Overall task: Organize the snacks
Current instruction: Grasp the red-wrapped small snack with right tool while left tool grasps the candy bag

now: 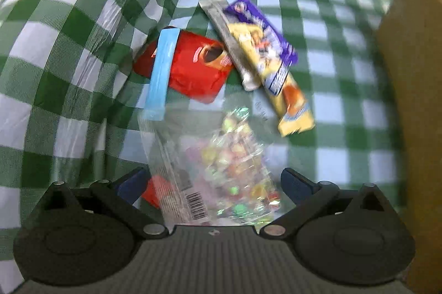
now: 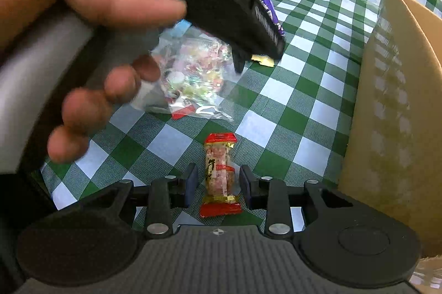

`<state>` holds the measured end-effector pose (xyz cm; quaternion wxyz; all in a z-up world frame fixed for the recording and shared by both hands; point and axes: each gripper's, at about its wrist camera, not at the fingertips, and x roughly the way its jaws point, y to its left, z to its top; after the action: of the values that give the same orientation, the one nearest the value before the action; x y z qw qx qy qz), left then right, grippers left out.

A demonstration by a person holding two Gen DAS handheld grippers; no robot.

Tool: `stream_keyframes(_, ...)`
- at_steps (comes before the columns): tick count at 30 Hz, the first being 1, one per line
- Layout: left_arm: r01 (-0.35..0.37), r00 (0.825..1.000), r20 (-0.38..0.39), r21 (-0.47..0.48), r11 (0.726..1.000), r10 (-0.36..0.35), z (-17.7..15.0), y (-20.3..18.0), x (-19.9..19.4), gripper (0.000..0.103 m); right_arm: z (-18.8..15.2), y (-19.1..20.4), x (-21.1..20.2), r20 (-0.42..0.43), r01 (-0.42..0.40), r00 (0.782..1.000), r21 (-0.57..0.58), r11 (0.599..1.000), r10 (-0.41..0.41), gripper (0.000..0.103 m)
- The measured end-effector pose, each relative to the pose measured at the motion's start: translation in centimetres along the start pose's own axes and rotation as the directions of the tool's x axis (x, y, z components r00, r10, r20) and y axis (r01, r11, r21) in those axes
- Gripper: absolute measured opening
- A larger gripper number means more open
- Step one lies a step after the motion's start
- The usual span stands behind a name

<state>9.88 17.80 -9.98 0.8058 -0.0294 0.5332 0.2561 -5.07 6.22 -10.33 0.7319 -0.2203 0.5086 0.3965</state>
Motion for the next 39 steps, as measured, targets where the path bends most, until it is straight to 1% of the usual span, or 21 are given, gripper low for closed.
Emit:
stream_keyframes(2, -0.006, 1.000, 0.010, 0.015, 1.000, 0.006, 0.0, -0.1, -0.1, 0.103, 0.0, 0.0, 0.0, -0.002, -0.001, 1.000, -0.003, 1.000, 0.001, 0.036)
stream_keyframes(5, 0.015, 1.000, -0.001, -0.009, 1.000, -0.015, -0.1, 0.2, 0.1, 0.103, 0.0, 0.1, 0.1, -0.003, -0.001, 1.000, -0.006, 1.000, 0.001, 0.035)
stream_keyframes(7, 0.049, 0.999, -0.020, -0.039, 0.998, -0.050, -0.1, 0.7, 0.4, 0.103, 0.0, 0.1, 0.1, -0.004, -0.001, 1.000, -0.009, 1.000, 0.001, 0.035)
stream_keyframes(9, 0.097, 0.994, -0.043, -0.062, 0.993, -0.099, -0.3, 1.0, 0.7, 0.103, 0.0, 0.1, 0.1, -0.004, 0.000, 1.000, -0.013, 1.000, 0.000, 0.035)
stream_keyframes(10, 0.115, 0.992, -0.048, -0.060, 0.992, -0.118, -0.4, 0.9, 0.8, 0.103, 0.0, 0.1, 0.1, -0.004, 0.000, 1.000, -0.013, 1.000, 0.000, 0.035)
stream_keyframes(11, 0.117, 0.992, -0.041, -0.040, 0.992, -0.118, -0.5, 0.6, 0.8, 0.103, 0.0, 0.1, 0.1, -0.004, 0.000, 1.000, -0.014, 1.000, 0.000, 0.035)
stream_keyframes(14, 0.079, 0.997, 0.006, 0.055, 0.995, -0.079, -0.7, -0.4, 0.2, 0.103, 0.1, 0.2, 0.2, -0.005, 0.001, 1.000, -0.019, 1.000, -0.002, 0.035)
stream_keyframes(17, 0.080, 0.996, 0.020, 0.080, 0.994, -0.082, -0.9, -0.8, 0.0, 0.100, 0.1, 0.3, 0.2, -0.002, 0.002, 1.000, -0.023, 1.000, -0.002, 0.035)
stream_keyframes(18, 0.090, 0.996, 0.022, 0.080, 0.993, -0.092, -0.8, -0.7, -0.1, 0.095, 0.0, 0.2, 0.1, 0.000, 0.004, 1.000, -0.026, 1.000, -0.004, 0.033)
stream_keyframes(19, 0.094, 0.995, 0.028, 0.079, 0.992, -0.096, -0.8, -0.7, -0.2, 0.088, 0.0, 0.2, 0.1, 0.002, 0.007, 1.000, -0.029, 1.000, -0.007, 0.030)
stream_keyframes(20, 0.091, 0.995, 0.036, 0.081, 0.993, -0.094, -0.8, -0.6, -0.4, 0.085, -0.1, 0.2, 0.0, 0.005, 0.009, 1.000, -0.034, 0.999, -0.009, 0.025)
stream_keyframes(22, 0.083, 0.995, 0.053, 0.084, 0.993, -0.088, -0.9, -0.6, -0.8, 0.073, -0.1, 0.2, 0.0, 0.008, 0.011, 1.000, -0.033, 0.999, -0.011, 0.024)
stream_keyframes(23, 0.083, 0.994, 0.062, 0.083, 0.993, -0.088, -0.9, -0.4, -1.0, 0.069, -0.2, 0.2, -0.1, 0.010, 0.014, 1.000, -0.031, 0.999, -0.014, 0.023)
stream_keyframes(24, 0.085, 0.994, 0.069, 0.079, 0.993, -0.090, -0.8, -0.3, -1.3, 0.060, -0.2, 0.2, -0.1, 0.012, 0.018, 1.000, -0.029, 0.999, -0.017, 0.023)
stream_keyframes(25, 0.088, 0.993, 0.077, 0.072, 0.994, -0.093, -0.8, -0.1, -1.5, 0.048, -0.3, 0.1, -0.2, 0.015, 0.021, 1.000, -0.026, 0.999, -0.020, 0.023)
stream_keyframes(26, 0.092, 0.992, 0.085, 0.064, 0.994, -0.097, -0.8, 0.2, -1.8, 0.041, -0.3, 0.0, -0.3, 0.018, 0.022, 1.000, -0.022, 1.000, -0.021, 0.023)
stream_keyframes(27, 0.102, 0.990, 0.091, 0.052, 0.993, -0.106, -0.7, 0.5, -2.0, 0.030, -0.2, 0.0, -0.4, 0.024, 0.022, 0.999, -0.016, 1.000, -0.022, 0.023)
stream_keyframes(28, 0.115, 0.988, 0.095, 0.038, 0.993, -0.118, -0.5, 0.9, -2.1, 0.026, -0.2, -0.1, -0.6, 0.033, 0.022, 0.999, -0.011, 1.000, -0.022, 0.023)
stream_keyframes(31, 0.155, 0.982, 0.107, 0.008, 0.988, -0.155, -0.5, 1.9, -2.7, 0.021, -0.2, -0.3, -1.1, 0.066, 0.019, 0.998, -0.004, 1.000, -0.019, 0.022)
stream_keyframes(35, 0.192, 0.973, 0.132, -0.026, 0.981, -0.187, -0.5, 2.9, -3.6, 0.018, -0.2, -0.2, -1.9, 0.117, 0.016, 0.993, -0.003, 1.000, -0.016, 0.022)
stream_keyframes(39, 0.233, 0.960, 0.177, -0.074, 0.970, -0.217, -0.4, 4.2, -5.1, 0.011, -0.3, -0.1, -2.7, 0.168, 0.018, 0.986, -0.016, 1.000, -0.015, 0.022)
